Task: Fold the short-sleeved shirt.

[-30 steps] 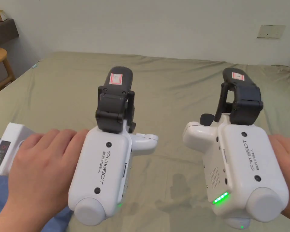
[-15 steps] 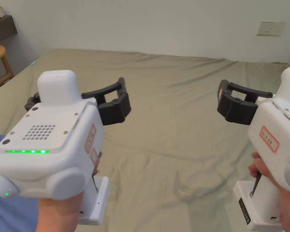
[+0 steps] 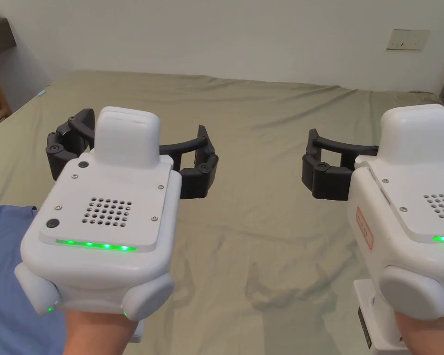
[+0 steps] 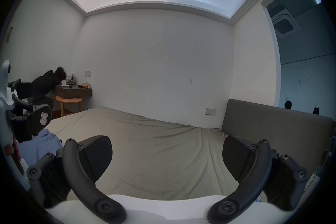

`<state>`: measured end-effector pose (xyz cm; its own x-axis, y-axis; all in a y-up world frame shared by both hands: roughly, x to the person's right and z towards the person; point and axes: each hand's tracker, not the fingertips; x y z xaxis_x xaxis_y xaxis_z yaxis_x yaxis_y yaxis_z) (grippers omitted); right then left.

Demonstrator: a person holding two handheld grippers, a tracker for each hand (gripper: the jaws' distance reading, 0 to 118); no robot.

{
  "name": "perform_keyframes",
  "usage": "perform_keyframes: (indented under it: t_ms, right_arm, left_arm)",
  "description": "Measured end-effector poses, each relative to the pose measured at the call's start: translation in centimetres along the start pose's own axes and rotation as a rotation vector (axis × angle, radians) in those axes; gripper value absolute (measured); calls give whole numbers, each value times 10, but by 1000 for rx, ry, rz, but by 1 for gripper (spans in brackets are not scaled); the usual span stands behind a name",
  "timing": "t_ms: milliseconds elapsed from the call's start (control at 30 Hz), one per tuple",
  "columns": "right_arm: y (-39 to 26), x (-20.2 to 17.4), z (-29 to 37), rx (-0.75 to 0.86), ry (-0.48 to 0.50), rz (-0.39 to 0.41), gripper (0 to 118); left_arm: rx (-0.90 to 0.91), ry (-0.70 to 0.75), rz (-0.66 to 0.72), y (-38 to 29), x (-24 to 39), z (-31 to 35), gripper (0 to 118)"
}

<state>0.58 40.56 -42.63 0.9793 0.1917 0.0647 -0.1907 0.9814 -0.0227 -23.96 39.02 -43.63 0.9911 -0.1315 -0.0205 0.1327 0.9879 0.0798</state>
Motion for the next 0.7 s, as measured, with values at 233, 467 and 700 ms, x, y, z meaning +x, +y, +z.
perform_keyframes:
  t_ms: [233,467,700]
  right_arm:
    - [1,-2,1,2,3,12,8]
    - [-1,1,2,-6,18,13,1]
    - [-4,2,4,-18,36,14,1]
  left_arm:
    - [-4,-32,6,5,5,0,41]
    - [-4,-62,-19,5,12,6,0]
    - [-17,-67,-37,4,10,8,0]
